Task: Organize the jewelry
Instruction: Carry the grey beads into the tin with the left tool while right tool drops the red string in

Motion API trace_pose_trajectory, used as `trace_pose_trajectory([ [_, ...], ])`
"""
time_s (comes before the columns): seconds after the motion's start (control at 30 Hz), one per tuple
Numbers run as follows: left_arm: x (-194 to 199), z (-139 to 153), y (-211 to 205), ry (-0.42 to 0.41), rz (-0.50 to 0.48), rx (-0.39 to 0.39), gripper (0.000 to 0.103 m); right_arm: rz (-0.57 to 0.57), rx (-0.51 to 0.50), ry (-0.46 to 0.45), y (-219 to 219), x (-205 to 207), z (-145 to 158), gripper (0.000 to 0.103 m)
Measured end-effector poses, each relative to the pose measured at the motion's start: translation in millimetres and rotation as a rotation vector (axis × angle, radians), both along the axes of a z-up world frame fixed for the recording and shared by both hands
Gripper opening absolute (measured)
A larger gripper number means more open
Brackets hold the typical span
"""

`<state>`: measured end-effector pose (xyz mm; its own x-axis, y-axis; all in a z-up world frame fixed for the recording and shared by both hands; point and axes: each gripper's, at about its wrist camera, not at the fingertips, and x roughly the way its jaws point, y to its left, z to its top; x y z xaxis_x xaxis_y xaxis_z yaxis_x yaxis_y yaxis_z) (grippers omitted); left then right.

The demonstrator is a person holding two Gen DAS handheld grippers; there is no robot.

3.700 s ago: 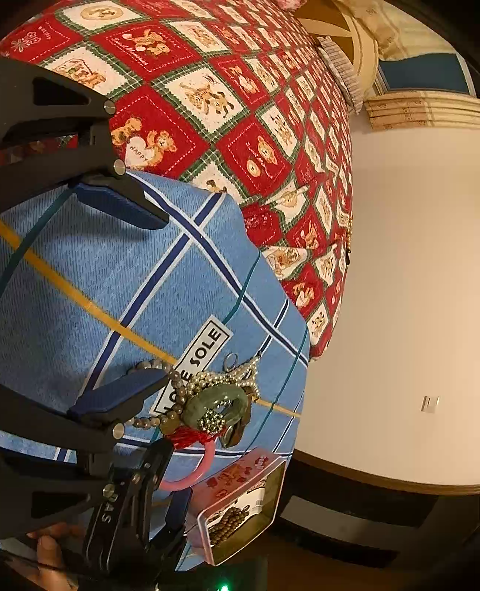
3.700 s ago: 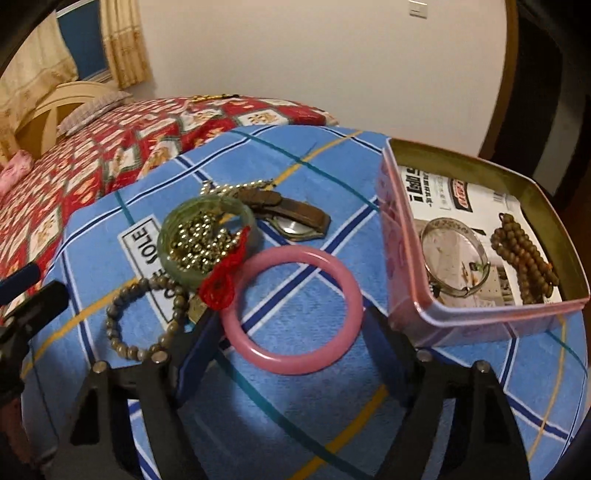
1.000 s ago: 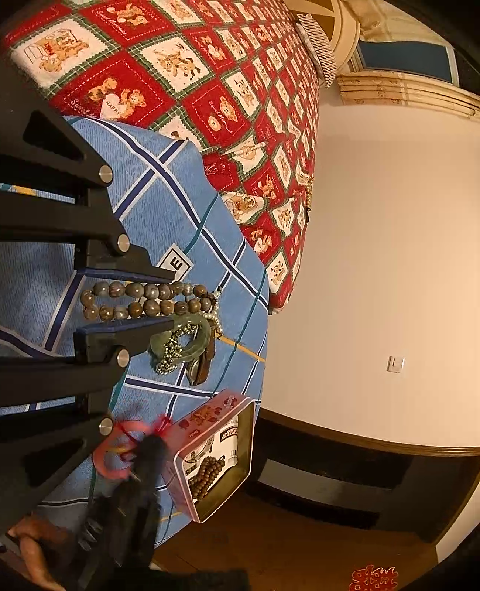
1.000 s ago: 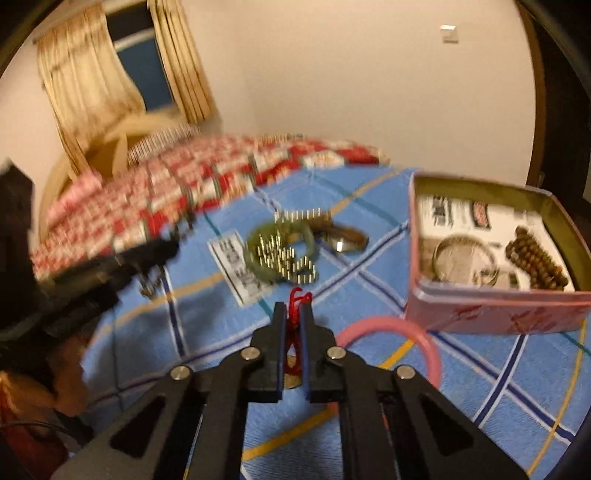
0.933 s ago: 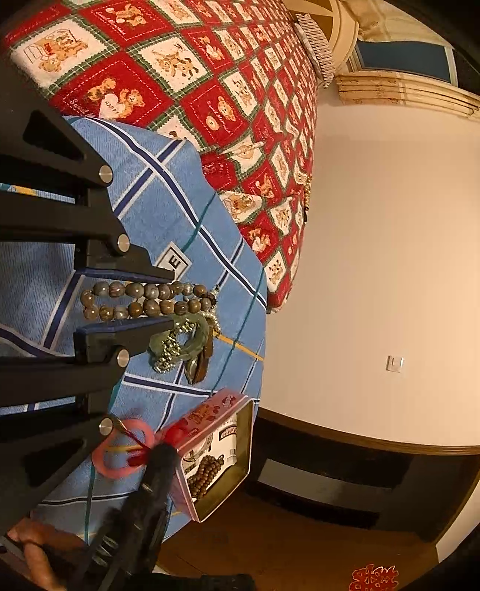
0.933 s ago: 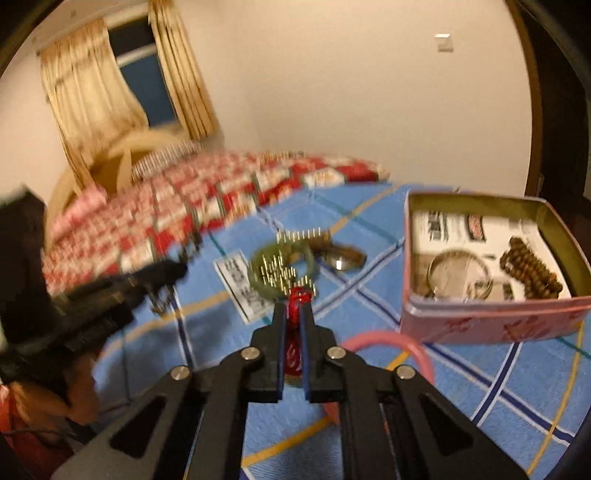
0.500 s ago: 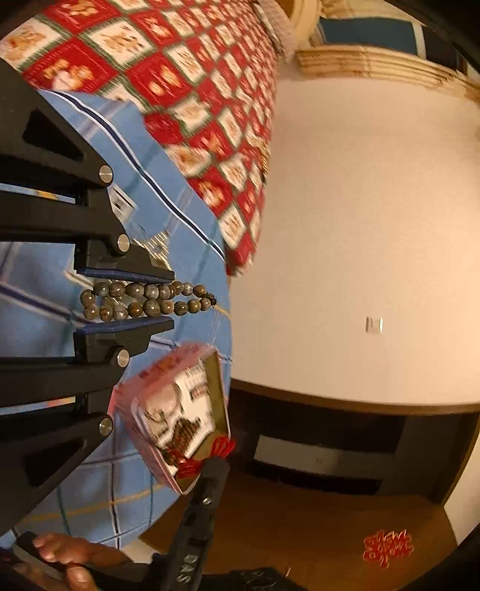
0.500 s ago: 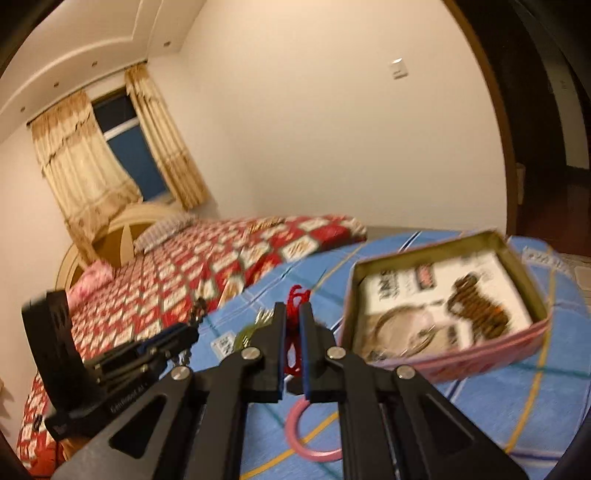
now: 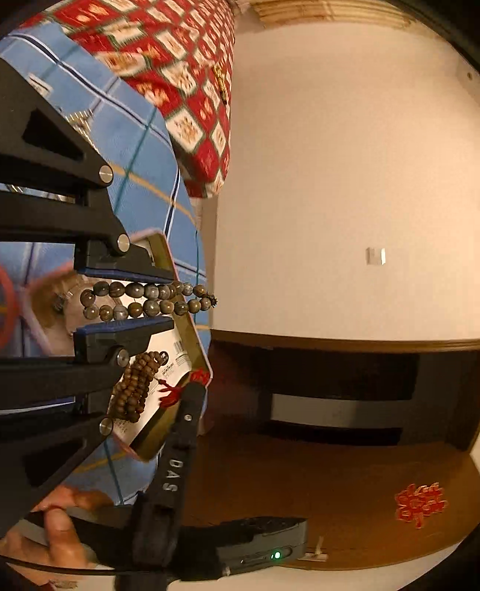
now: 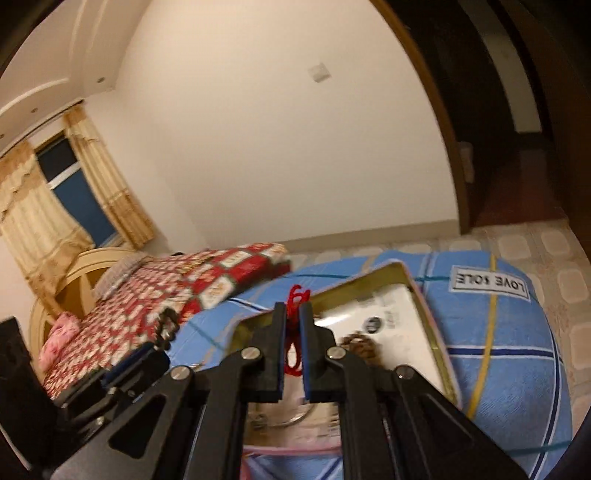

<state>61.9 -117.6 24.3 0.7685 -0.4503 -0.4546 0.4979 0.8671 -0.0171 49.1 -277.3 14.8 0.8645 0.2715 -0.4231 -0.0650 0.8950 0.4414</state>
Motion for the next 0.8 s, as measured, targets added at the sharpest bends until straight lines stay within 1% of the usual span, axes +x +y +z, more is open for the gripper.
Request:
trace_pose_trajectory([
  [0.07,15,-7,-14,0.021,-0.002,0.019,0.018,-0.022,0.003,0.028,-8,5,-9,0.010],
  [0.17,34,-17,-28,0.066,0.011,0.042,0.018,-0.042,-0.004,0.059,-17,11,-14,0.010],
  [0.27,46,-27,-38,0.101,0.018,0.068,0.018,-0.061,-0.006,0.090,-25,19,-21,0.010],
  [0.3,48,-29,-39,0.113,0.021,0.076,0.019,-0.060,-0.004,0.089,-25,18,-23,0.010],
  [0.33,51,-31,-40,0.133,0.025,0.081,0.024,-0.060,-0.004,0.081,-26,17,-22,0.011],
  [0.37,53,-32,-37,0.144,0.038,0.074,0.029,-0.061,-0.006,0.079,-26,17,-20,0.014],
  [0.4,54,-31,-33,0.148,0.053,0.056,0.048,-0.063,-0.014,0.074,-27,15,-18,0.024],
  [0.43,53,-31,-31,0.148,0.063,0.039,0.071,-0.077,-0.019,0.067,-29,12,-16,0.035],
  [0.47,52,-29,-25,0.143,0.078,0.006,0.080,-0.091,-0.014,0.057,-31,13,-16,0.063],
  [0.5,50,-27,-21,0.137,0.089,-0.017,0.084,-0.103,0.003,0.036,-34,10,-14,0.077],
  [0.57,46,-23,-12,0.133,0.102,-0.058,0.084,-0.129,0.038,-0.020,-41,1,-8,0.078],
  [0.6,44,-22,-9,0.134,0.113,-0.062,0.084,-0.161,0.025,-0.040,-43,-4,-5,0.078],
  [0.67,37,-20,1,0.119,0.162,-0.054,0.084,-0.229,-0.002,-0.045,-47,-9,-3,0.078],
  [0.7,38,-20,5,0.111,0.172,-0.050,0.084,-0.249,0.002,-0.041,-50,-10,-4,0.078],
  [0.8,21,-13,24,0.061,0.230,-0.030,0.084,-0.308,0.007,-0.028,-58,-14,-6,0.078],
])
